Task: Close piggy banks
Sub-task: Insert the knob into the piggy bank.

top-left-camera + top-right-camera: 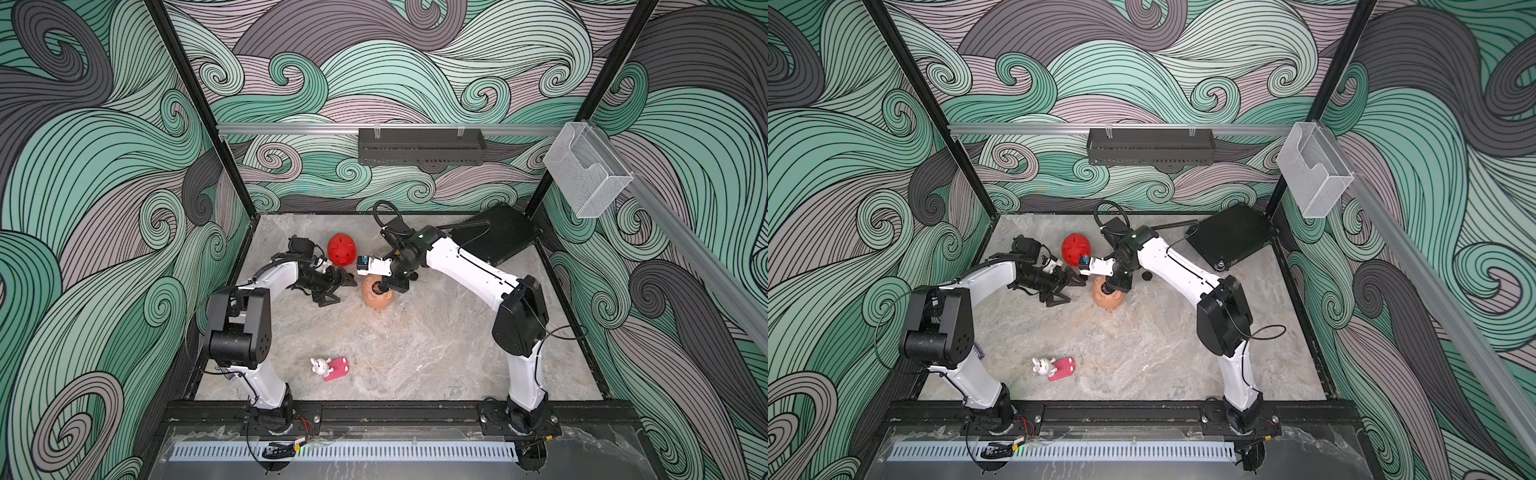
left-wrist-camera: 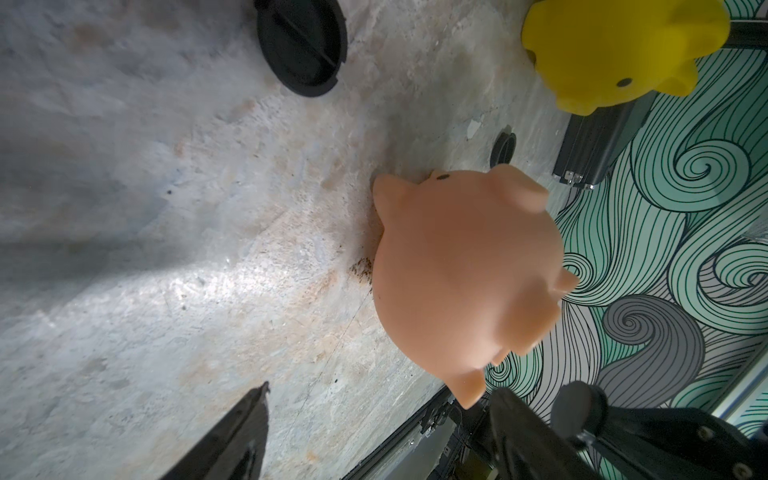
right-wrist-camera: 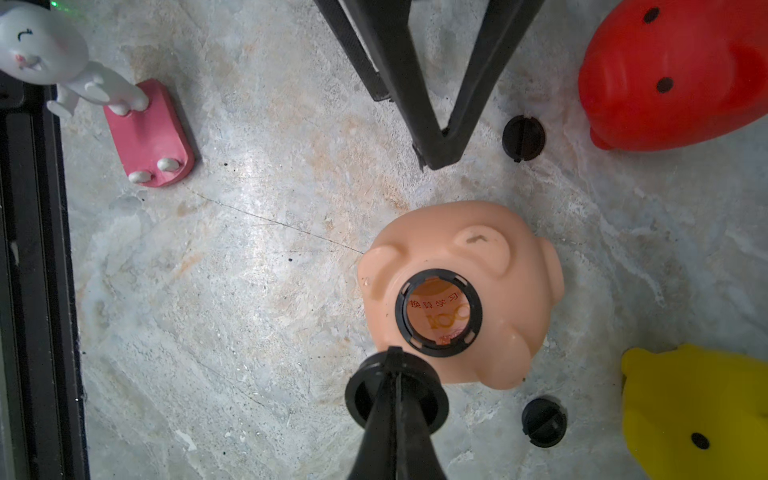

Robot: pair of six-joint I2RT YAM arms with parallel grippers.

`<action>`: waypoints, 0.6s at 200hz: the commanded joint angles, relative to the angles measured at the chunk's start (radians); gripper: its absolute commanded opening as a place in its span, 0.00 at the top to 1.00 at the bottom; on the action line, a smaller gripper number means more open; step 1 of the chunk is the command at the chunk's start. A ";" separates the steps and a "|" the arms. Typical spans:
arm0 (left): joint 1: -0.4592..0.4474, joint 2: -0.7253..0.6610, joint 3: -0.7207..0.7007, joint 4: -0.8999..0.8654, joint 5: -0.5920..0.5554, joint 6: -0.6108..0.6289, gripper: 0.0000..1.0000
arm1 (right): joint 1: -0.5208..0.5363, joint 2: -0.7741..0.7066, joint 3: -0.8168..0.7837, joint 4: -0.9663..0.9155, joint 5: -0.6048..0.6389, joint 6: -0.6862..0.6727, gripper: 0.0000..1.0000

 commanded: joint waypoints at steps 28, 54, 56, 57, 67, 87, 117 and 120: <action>-0.001 0.026 0.018 0.009 0.012 0.015 0.17 | 0.000 0.045 0.083 -0.053 0.016 -0.143 1.00; -0.001 0.025 0.015 0.004 0.011 0.025 0.17 | -0.001 0.080 0.119 -0.075 0.023 -0.180 1.00; -0.001 0.026 0.015 0.004 0.011 0.024 0.17 | -0.002 0.083 0.122 -0.076 0.024 -0.183 1.00; -0.001 0.026 0.014 0.005 0.011 0.024 0.17 | -0.002 0.085 0.123 -0.077 0.024 -0.185 1.00; -0.001 0.029 0.014 0.006 0.011 0.024 0.17 | -0.001 0.103 0.149 -0.087 0.015 -0.201 1.00; -0.001 0.036 0.021 0.007 0.013 0.023 0.17 | 0.000 0.122 0.168 -0.087 0.001 -0.209 1.00; -0.002 0.037 0.028 0.002 0.013 0.026 0.17 | 0.005 0.138 0.155 -0.095 0.020 -0.214 1.00; -0.001 0.037 0.029 0.001 0.013 0.025 0.17 | 0.005 0.140 0.156 -0.096 0.018 -0.214 1.00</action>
